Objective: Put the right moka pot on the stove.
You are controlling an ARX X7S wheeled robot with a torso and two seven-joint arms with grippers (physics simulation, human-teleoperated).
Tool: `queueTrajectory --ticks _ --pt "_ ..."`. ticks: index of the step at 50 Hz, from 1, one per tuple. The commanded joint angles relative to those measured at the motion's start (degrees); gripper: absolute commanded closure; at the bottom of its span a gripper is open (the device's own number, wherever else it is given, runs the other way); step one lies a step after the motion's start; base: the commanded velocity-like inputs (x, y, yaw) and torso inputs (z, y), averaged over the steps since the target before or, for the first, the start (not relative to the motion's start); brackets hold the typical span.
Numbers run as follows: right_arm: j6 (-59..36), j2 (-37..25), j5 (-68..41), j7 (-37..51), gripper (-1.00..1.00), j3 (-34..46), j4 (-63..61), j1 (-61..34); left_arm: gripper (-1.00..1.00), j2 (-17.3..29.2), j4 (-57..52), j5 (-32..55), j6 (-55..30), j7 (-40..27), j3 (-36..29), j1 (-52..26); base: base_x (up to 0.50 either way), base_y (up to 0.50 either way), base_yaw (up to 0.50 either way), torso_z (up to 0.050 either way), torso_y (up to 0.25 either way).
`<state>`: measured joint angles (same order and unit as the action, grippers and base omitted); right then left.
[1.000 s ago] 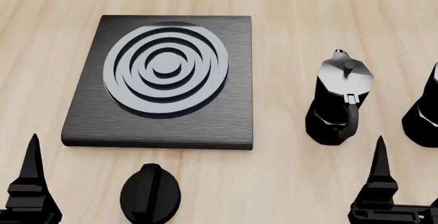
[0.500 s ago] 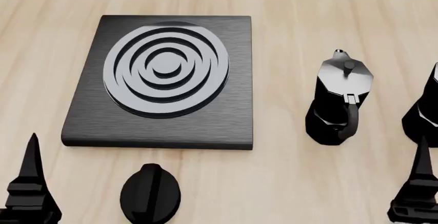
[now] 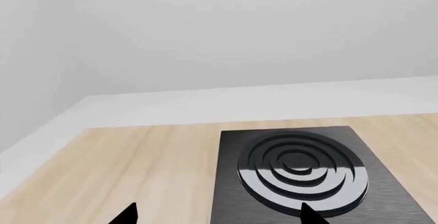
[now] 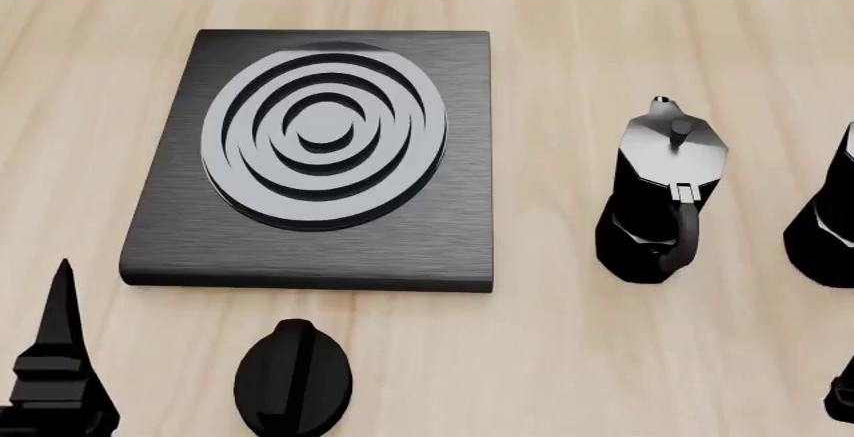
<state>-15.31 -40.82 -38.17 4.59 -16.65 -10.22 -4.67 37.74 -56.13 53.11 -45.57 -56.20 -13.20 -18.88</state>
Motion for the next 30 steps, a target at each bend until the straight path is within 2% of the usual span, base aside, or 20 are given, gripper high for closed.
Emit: queueTrajectory --ticks 1,4,6,11,13,16,30 --pt "0.33 0.45 1.48 -1.25 -1.00 2.50 7.17 -5.00 -1.00 0.25 0.12 -0.45 0.37 -0.22 -0.64 -0.03 0.00 0.00 0.00 0.000 0.000" --pt "-2.61 -0.48 0.87 -0.41 -1.00 3.74 7.41 -8.26 -1.00 0.34 0.11 -0.01 0.16 -0.53 -0.62 -0.35 0.00 0.00 0.00 0.000 0.000" --pt "-0.82 0.39 2.41 -1.34 -1.00 4.98 10.06 -9.33 -1.00 0.37 0.08 -0.58 0.51 -0.39 -0.86 0.02 0.00 0.00 0.00 0.000 0.000" --pt "-3.35 -0.14 2.51 -0.97 -1.00 6.97 11.50 -13.62 -1.00 0.47 0.33 -0.87 0.95 -0.21 -1.06 0.18 0.00 0.00 0.00 0.000 0.000" --pt "-1.04 0.95 3.79 -2.07 -1.00 7.75 14.32 -14.05 -1.00 0.56 0.22 -0.18 0.62 -0.57 -0.91 -0.27 0.00 0.00 0.00 0.000 0.000" --pt "-3.29 0.51 3.54 -1.58 -1.00 8.81 14.36 -16.56 -1.00 0.60 0.13 -0.55 0.60 -0.61 -1.33 -0.27 0.00 0.00 0.00 0.000 0.000" --pt "-0.84 1.78 6.17 -3.03 -1.00 11.08 20.78 -19.42 -1.00 0.93 0.23 0.17 0.65 -1.16 -1.57 -0.86 0.00 0.00 0.00 0.000 0.000"
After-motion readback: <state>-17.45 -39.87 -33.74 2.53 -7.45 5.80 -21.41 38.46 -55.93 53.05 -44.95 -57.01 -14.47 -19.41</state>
